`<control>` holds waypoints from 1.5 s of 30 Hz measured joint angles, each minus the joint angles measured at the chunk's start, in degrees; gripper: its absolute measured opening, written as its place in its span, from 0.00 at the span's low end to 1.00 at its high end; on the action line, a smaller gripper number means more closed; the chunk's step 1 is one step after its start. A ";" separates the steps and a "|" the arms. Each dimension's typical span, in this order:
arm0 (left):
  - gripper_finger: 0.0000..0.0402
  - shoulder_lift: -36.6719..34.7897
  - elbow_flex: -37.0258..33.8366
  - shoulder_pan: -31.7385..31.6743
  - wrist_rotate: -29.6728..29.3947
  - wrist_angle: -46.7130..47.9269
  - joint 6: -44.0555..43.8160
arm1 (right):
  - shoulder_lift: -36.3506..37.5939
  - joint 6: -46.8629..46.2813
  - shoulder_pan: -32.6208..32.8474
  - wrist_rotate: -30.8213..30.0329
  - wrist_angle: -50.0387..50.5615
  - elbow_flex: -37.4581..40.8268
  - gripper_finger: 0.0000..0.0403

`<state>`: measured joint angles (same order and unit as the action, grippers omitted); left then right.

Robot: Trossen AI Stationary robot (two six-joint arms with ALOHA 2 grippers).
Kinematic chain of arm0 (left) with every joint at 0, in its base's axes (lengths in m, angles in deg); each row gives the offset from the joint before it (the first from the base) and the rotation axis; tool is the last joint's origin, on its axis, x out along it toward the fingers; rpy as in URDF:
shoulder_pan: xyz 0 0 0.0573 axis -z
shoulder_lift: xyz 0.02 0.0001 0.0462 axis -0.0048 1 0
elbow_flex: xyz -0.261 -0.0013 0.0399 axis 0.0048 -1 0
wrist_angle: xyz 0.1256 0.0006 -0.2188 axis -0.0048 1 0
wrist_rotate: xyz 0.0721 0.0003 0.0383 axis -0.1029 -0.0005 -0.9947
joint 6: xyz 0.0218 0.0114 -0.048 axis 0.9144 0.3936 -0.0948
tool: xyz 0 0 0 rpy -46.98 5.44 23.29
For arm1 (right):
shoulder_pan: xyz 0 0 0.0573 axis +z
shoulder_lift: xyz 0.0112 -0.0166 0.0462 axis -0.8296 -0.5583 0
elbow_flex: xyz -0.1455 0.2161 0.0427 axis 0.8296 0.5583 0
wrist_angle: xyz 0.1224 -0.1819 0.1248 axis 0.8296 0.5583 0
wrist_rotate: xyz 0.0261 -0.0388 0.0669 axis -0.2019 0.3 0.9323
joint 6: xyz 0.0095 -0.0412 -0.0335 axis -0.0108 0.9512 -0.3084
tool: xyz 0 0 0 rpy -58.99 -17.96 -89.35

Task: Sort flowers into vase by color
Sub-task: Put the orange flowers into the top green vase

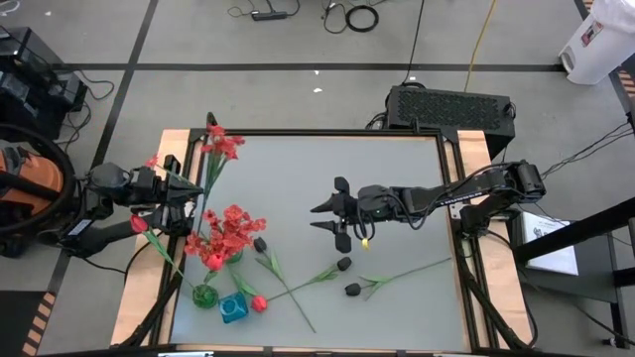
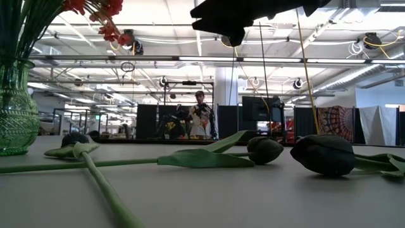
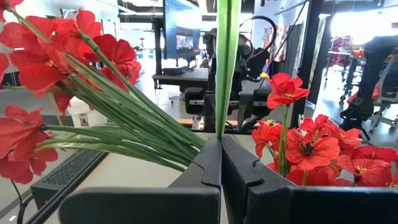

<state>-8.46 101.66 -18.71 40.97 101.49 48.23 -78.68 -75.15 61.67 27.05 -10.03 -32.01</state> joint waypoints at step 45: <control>0.00 0.00 0.02 -0.02 1.85 -0.35 5.01 | -25.62 -35.63 -11.27 13.50 -25.18 -29.68 0.39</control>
<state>-8.46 101.68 -18.73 42.82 101.14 53.24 -104.29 -110.78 50.40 40.55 -35.21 -61.70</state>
